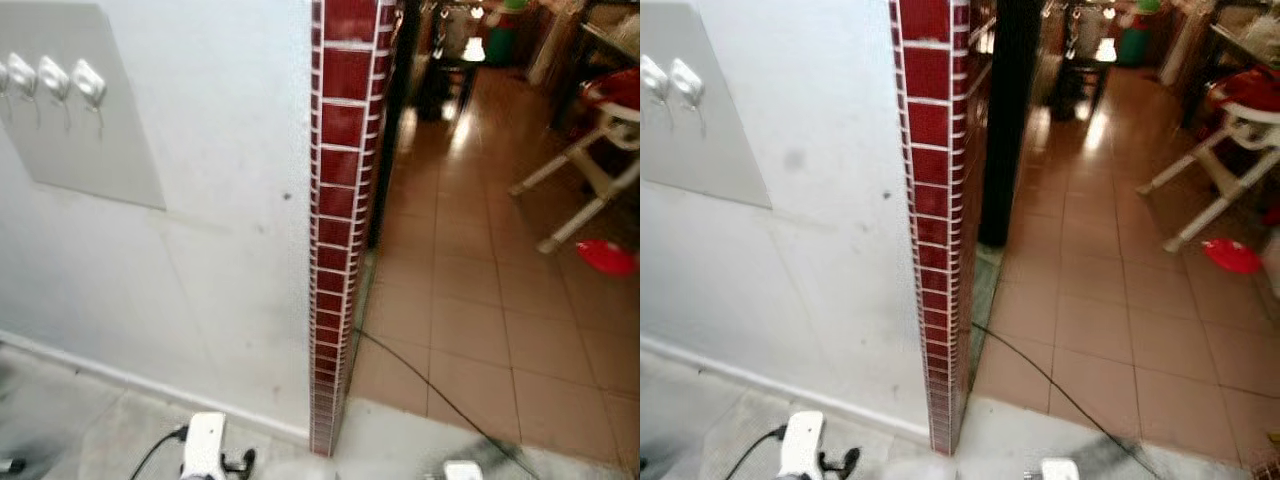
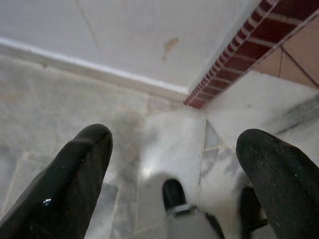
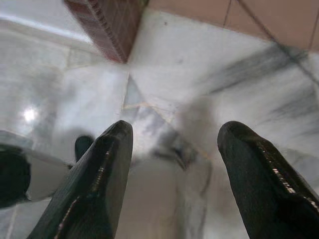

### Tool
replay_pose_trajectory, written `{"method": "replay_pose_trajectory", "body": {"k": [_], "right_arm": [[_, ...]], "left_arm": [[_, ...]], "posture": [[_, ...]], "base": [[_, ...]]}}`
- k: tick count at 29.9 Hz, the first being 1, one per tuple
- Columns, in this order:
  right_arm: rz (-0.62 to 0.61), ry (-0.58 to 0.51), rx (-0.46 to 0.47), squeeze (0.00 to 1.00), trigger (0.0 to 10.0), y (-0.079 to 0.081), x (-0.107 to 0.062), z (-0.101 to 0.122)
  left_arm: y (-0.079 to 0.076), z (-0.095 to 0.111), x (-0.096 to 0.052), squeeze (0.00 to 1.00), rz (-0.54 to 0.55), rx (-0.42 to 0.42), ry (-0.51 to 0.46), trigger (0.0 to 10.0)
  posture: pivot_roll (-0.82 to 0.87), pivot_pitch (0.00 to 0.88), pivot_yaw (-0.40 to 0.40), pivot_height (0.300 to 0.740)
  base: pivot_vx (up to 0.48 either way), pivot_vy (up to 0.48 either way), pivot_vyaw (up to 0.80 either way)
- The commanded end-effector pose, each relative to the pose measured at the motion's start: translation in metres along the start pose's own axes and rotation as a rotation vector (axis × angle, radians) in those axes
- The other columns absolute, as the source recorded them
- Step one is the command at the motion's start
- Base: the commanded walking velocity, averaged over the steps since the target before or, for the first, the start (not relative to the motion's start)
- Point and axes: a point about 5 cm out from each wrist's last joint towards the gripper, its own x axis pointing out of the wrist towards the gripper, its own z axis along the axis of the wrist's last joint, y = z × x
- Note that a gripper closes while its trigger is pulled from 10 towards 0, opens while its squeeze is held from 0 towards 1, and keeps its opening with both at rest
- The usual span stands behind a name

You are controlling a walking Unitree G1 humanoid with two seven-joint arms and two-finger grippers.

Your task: Hang keys on a hook

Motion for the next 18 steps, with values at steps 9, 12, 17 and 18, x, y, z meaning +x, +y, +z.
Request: {"method": "replay_pose_trajectory", "body": {"k": [9,12,17,18], "right_arm": [[-0.011,0.007,-0.004,0.0,10.0,-0.0054,-0.0008,-0.0011],[-0.01,0.008,-0.004,0.0,10.0,-0.0054,-0.0009,-0.0014],[-0.005,0.01,-0.002,0.0,10.0,-0.0041,-0.0014,-0.0033],[-0.004,0.011,-0.001,0.0,10.0,-0.0039,-0.0014,-0.0033]], "left_arm": [[-0.0052,-0.0033,0.0004,0.0,-0.016,-0.007,0.015,10.0],[-0.0057,-0.0042,0.0003,0.0,-0.016,-0.008,0.019,10.0],[-0.0056,-0.0058,-0.0001,0.0,-0.016,-0.01,0.023,10.0],[-0.0055,-0.0058,-0.0001,0.0,-0.015,-0.01,0.023,10.0]], "posture": [[-0.1,0.0,0.051,0.74],[-0.1,0.0,0.051,0.74],[-0.1,0.0,0.051,0.74],[-0.1,0.0,0.051,0.74]], "base": [[0.0,0.361,0.0],[0.0,0.366,0.0],[0.0,0.367,0.0],[0.0,0.382,0.0]]}}
